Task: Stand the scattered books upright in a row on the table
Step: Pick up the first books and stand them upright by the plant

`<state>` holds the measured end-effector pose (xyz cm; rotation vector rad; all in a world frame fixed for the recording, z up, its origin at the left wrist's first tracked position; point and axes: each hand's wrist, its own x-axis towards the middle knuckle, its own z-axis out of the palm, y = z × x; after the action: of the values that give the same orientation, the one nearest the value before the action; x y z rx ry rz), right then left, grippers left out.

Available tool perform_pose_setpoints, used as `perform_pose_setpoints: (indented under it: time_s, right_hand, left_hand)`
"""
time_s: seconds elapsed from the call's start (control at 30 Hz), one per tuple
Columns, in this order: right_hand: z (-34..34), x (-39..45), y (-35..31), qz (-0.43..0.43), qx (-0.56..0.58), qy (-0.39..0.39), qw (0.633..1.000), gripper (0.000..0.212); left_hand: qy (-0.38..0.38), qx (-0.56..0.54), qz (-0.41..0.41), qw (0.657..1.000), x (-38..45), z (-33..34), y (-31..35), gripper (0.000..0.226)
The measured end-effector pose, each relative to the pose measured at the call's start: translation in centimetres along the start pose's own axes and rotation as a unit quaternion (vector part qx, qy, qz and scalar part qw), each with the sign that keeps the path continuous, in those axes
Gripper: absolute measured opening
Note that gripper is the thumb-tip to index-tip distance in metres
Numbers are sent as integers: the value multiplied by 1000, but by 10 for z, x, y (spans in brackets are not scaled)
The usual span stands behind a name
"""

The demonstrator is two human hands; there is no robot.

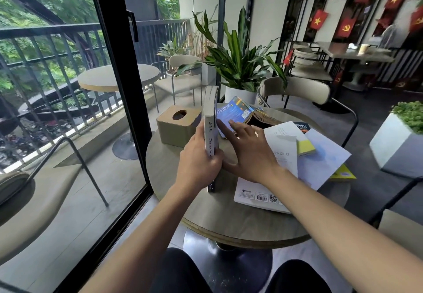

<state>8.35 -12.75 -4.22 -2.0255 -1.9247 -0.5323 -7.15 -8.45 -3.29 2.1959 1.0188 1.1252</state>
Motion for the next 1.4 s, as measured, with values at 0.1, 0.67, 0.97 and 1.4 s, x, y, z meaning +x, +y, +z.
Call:
perform_pose_setpoints:
  time_s: [0.1, 0.67, 0.97, 1.4]
  right_hand:
    - [3, -3, 4, 52, -51, 11, 997, 95]
    - [-14, -49, 37, 319, -135, -86, 934, 90]
    - [-24, -41, 41, 400, 26, -85, 912, 105]
    - [-52, -21, 34, 372, 187, 118, 901, 31]
  left_hand:
    - [8, -5, -3, 1000, 0, 4, 6, 66]
    - [-1, 2, -24, 1000, 5, 19, 16, 49]
    - [-13, -5, -36, 999, 5, 20, 19, 46]
    - [-26, -10, -41, 999, 5, 18, 17, 46]
